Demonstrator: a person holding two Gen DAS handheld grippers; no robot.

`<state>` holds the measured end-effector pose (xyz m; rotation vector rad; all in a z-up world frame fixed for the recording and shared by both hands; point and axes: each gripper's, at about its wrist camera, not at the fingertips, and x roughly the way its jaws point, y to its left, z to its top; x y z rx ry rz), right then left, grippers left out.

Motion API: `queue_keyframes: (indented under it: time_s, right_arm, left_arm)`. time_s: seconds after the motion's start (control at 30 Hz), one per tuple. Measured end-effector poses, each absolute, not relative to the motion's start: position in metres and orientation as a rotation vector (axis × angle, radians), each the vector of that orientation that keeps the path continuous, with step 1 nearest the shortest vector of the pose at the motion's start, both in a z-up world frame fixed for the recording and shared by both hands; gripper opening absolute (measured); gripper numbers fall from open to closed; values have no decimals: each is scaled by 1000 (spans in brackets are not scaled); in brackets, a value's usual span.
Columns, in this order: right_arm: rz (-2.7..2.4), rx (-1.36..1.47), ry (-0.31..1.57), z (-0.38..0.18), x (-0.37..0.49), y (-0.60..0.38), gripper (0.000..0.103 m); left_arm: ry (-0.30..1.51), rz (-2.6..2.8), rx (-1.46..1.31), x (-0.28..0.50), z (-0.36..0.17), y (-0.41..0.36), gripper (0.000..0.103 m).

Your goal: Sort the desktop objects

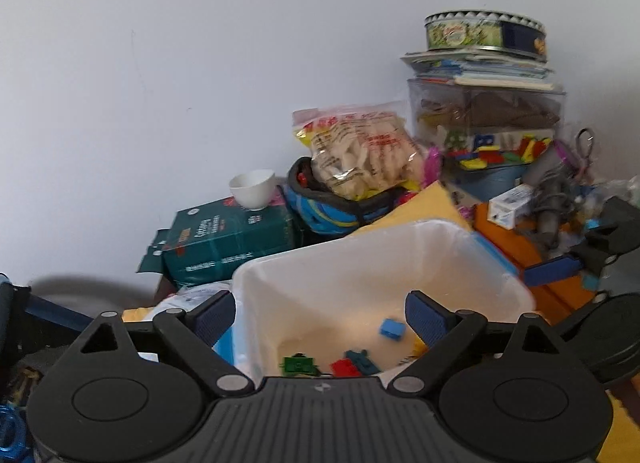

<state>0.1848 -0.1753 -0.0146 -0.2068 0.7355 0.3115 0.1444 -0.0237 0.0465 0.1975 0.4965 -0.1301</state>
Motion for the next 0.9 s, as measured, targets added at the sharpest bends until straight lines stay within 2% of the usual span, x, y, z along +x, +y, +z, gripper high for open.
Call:
queue_keyframes:
  time_s: [0.27,0.9]
  right_arm:
    - [297,-229,753,-10,200,-168,97]
    - [234,-259,792,-19,219,-172,98]
  left_arm:
    - [574,-93,229,165,45,-29,94]
    - [615,-17,228,187,41,-23,94]
